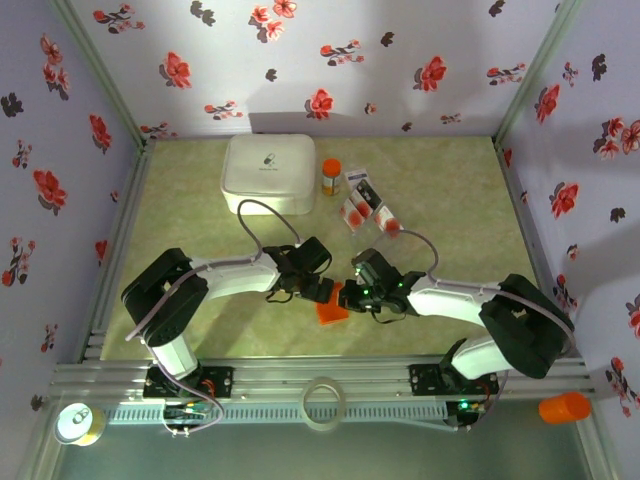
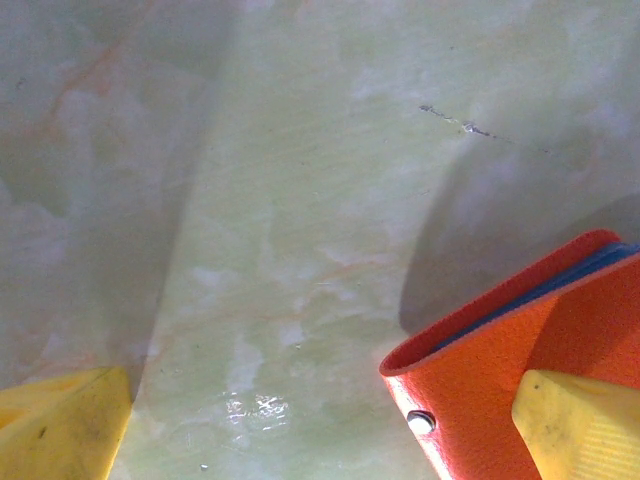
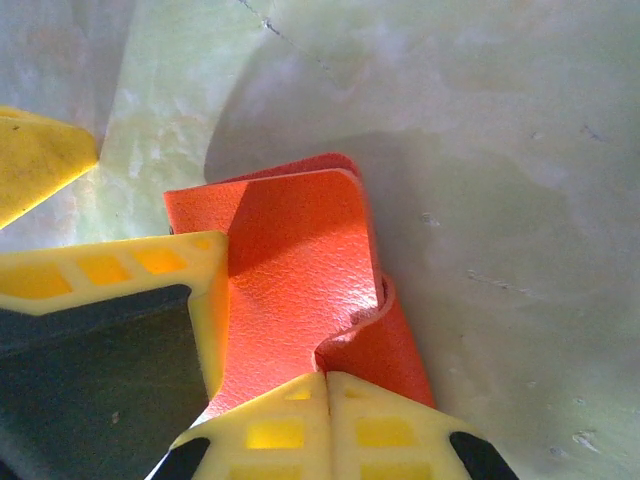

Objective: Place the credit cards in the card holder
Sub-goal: Close the button on the card holder, then reset both arms

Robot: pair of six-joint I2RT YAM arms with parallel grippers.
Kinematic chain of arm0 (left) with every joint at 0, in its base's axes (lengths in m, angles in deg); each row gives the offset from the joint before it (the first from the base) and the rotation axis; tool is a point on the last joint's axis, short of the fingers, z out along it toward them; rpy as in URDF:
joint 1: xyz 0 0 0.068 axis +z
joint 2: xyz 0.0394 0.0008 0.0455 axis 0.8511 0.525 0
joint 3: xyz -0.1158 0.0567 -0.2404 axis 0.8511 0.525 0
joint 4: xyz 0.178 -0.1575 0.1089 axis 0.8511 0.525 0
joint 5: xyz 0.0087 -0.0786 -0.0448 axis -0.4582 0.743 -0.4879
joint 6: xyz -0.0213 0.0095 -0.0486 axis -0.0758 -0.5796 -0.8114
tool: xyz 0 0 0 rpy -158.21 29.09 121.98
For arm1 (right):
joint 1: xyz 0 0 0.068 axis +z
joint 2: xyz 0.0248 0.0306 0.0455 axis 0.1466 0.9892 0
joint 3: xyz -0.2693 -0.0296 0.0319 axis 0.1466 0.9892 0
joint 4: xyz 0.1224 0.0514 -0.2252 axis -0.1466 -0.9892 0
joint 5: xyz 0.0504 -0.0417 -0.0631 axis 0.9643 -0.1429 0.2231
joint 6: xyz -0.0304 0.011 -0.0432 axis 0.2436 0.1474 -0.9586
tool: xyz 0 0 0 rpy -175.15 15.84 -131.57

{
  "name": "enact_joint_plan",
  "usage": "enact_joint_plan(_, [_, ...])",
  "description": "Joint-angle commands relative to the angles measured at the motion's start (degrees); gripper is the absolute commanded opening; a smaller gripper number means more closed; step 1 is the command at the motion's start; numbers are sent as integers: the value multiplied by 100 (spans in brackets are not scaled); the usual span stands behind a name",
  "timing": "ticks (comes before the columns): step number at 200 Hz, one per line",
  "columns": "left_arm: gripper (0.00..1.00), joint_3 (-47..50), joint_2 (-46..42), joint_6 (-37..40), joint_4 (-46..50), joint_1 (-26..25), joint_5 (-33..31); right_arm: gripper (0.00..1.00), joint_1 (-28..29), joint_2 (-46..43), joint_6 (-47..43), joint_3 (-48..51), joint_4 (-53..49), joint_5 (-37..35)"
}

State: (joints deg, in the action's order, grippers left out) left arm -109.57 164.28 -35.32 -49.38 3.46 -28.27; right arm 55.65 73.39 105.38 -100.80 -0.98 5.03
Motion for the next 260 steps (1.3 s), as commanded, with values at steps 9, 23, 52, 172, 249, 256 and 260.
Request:
enact_joint_plan(9, [100,54,438,32,164,-82,-48,24,-15,43,50,46,-971,-43])
enact_joint_plan(23, [100,-71,434,85,233,-33,-76,36,-20,-174,-45,-237,-1052,-6])
enact_joint_plan(52, [100,-296,165,228,264,245,-262,59,-23,-727,-292,-835,-1520,-134])
enact_joint_plan(172, [100,583,-3227,1212,-629,2846,-2262,99,-2226,-3133,-1474,-1567,-3641,-4778])
enact_joint_plan(249, [100,2888,-3305,2883,-4348,4566,-2521,99,-4010,-1505,-2876,-395,-764,-5835])
enact_joint_plan(256, [100,3029,-3094,3024,-4818,4596,-2519,99,-4011,-1329,-3064,-272,-330,-5830])
enact_joint_plan(260, [100,3114,-2969,3109,-5127,4612,-2511,99,-4010,-1226,-3204,-189,-50,-5793])
